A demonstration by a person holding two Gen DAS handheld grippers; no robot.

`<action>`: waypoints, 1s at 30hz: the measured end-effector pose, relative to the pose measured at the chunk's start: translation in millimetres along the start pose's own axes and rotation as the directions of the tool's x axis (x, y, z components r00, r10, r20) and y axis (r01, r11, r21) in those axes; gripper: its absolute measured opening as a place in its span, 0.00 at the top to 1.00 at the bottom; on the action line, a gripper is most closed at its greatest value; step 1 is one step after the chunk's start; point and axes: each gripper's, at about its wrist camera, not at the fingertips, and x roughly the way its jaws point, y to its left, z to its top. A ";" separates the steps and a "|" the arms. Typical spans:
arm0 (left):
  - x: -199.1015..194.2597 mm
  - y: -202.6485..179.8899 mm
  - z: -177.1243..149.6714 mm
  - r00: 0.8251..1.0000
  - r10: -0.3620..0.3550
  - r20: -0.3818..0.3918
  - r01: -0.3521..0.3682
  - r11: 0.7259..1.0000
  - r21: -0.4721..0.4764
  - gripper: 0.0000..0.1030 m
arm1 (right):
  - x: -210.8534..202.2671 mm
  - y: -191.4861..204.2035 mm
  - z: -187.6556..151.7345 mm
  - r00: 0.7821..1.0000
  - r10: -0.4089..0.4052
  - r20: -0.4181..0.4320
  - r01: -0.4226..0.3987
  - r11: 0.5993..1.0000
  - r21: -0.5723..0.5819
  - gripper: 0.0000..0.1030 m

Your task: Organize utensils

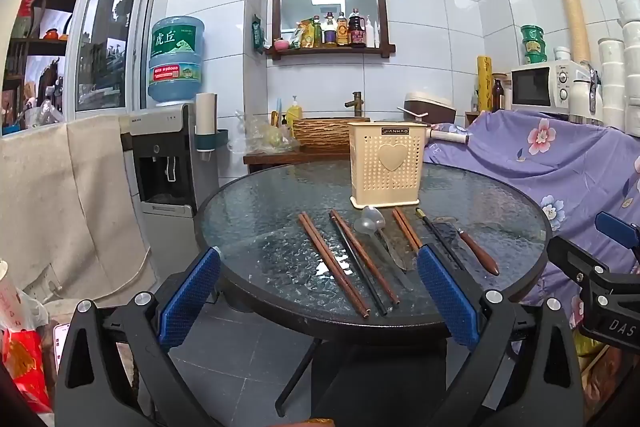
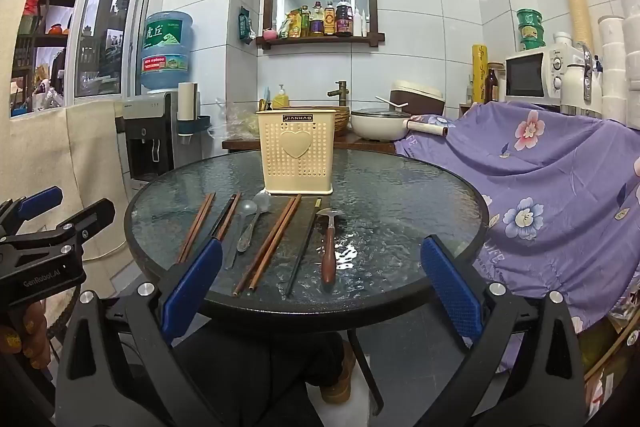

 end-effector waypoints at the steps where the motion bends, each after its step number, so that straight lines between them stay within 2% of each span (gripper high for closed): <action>1: 0.1 0.0 0.0 1.000 0.000 0.001 0.000 1.000 0.000 0.06 | 0.0 0.1 0.1 1.000 0.001 -0.002 -0.001 1.000 0.000 0.05; 30: -1.0 -3.9 0.0 1.000 -0.001 0.018 0.001 1.000 0.010 0.06 | -1.3 0.8 2.6 1.000 0.002 -0.003 -0.002 1.000 -0.004 0.05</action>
